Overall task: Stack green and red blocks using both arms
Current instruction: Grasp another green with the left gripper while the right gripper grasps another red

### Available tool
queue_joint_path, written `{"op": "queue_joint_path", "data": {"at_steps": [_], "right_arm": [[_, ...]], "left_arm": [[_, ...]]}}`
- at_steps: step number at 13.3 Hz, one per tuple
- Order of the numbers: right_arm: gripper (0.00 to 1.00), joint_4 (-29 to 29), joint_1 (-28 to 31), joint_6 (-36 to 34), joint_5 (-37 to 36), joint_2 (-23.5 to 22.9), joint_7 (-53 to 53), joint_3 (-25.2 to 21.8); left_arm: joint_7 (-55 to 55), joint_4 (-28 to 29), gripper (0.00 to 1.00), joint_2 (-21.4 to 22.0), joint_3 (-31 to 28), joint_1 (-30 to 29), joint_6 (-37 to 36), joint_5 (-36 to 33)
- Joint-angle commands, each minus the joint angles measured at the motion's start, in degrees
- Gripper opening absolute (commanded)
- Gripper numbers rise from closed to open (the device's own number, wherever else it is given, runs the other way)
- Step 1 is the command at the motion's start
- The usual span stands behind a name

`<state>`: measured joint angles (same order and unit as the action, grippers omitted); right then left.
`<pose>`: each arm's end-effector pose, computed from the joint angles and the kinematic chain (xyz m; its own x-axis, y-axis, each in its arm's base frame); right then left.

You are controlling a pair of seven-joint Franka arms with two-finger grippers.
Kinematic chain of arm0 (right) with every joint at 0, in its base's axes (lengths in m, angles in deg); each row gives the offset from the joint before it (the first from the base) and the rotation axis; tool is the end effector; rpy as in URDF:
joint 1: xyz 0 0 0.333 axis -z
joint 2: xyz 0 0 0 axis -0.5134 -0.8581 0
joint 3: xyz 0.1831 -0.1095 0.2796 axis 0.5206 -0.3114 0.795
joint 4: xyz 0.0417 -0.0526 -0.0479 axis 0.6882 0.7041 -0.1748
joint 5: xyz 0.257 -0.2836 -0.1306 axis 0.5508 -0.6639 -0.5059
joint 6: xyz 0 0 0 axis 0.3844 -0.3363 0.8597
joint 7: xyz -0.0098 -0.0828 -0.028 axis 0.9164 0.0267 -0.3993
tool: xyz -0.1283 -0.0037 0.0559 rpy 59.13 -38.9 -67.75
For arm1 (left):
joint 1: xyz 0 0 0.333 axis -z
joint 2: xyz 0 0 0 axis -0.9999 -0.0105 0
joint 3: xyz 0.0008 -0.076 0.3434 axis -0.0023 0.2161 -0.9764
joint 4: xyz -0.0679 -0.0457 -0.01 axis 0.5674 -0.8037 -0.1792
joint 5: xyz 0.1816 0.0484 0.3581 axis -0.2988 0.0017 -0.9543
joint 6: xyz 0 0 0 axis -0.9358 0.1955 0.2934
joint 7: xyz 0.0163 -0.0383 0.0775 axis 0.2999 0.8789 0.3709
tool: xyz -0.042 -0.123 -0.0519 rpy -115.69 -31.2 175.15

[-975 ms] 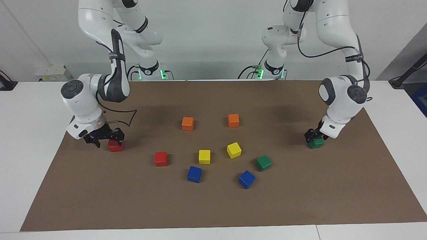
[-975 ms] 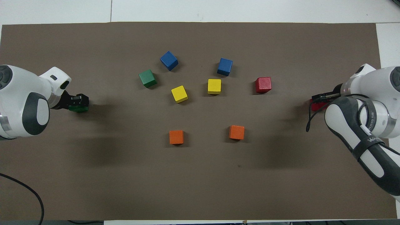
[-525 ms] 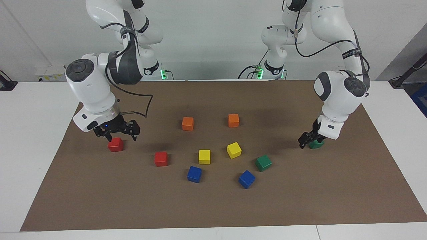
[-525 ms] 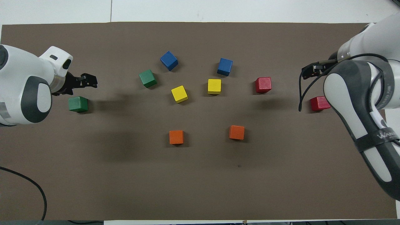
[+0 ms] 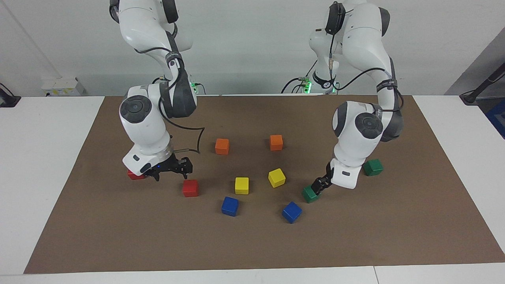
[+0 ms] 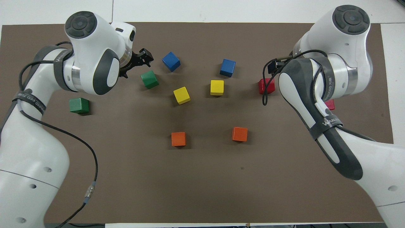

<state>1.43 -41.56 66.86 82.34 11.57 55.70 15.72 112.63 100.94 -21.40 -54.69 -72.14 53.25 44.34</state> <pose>0.7061 0.1208 0.4044 0.9990 0.0374 0.0257 0.0371 -0.9992 0.0144 0.7168 -0.2409 0.3609 0.9352 0.3537 0.0163 0.3518 -0.9333 0.0723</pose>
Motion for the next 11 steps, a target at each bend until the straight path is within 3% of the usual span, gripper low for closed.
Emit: {"op": "queue_joint_path", "data": {"at_steps": [1,4,11], "right_arm": [[1.00,-2.3,-0.8,2.7,0.6,-2.7,-3.0,0.2],[1.00,-1.5,-1.3,7.5,0.8,-4.6,-3.5,0.2],[1.00,6.2,-1.5,12.8,0.9,-3.8,-6.0,0.3]], "left_arm": [[1.2,-5.8,1.00,-4.7,-1.2,2.2,-2.0,-2.4],[0.8,-6.5,1.00,-6.2,-1.4,3.9,-3.7,-5.8],[0.8,-3.8,1.00,-5.1,-1.2,3.5,-3.5,-3.0]]}}
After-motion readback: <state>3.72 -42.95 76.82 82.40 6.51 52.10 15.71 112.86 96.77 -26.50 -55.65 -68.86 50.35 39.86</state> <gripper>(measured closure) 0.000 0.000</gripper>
